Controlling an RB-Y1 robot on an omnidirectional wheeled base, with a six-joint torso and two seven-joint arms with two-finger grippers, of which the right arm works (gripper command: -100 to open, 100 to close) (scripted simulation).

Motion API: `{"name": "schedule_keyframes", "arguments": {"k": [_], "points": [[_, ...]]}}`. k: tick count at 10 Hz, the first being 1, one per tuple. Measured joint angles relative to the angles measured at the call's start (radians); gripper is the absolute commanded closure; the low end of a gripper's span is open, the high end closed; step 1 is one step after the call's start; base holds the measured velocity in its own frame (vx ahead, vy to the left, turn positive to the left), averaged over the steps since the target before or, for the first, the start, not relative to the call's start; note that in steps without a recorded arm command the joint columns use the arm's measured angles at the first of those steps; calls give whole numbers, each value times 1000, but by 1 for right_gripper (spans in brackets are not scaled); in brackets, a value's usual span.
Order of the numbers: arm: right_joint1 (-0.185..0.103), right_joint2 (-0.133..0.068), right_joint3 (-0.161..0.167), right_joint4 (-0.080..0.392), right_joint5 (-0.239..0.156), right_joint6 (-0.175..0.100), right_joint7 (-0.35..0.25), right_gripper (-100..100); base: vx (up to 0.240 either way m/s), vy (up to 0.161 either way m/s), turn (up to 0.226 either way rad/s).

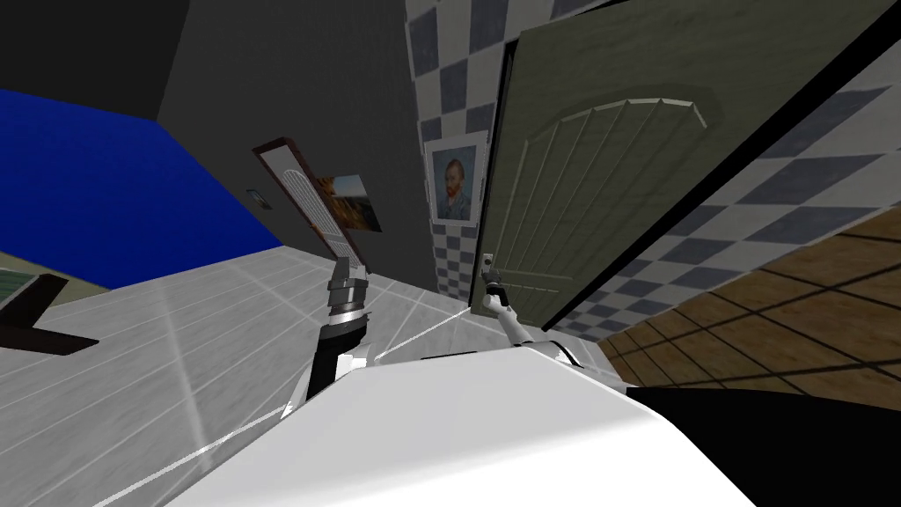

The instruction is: Pull the door open

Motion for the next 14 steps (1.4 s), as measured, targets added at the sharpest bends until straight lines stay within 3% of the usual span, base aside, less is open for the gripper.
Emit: {"name": "schedule_keyframes", "arguments": {"k": [2, 4, 7, 8, 14], "points": [[36, -32, -12, -39, -9, 15, -20, -100, 139, 18, 91], [32, -82, -1, 5, -14, -2, -69, -100, 123, 10, 117], [60, -147, -11, 3, -27, -3, -120, -100, 139, 8, 115], [60, -149, -10, 6, -27, -6, -126, 100, -13, -6, -49], [62, -149, -13, 4, -27, -3, -120, 100, -39, -17, 23]]}}
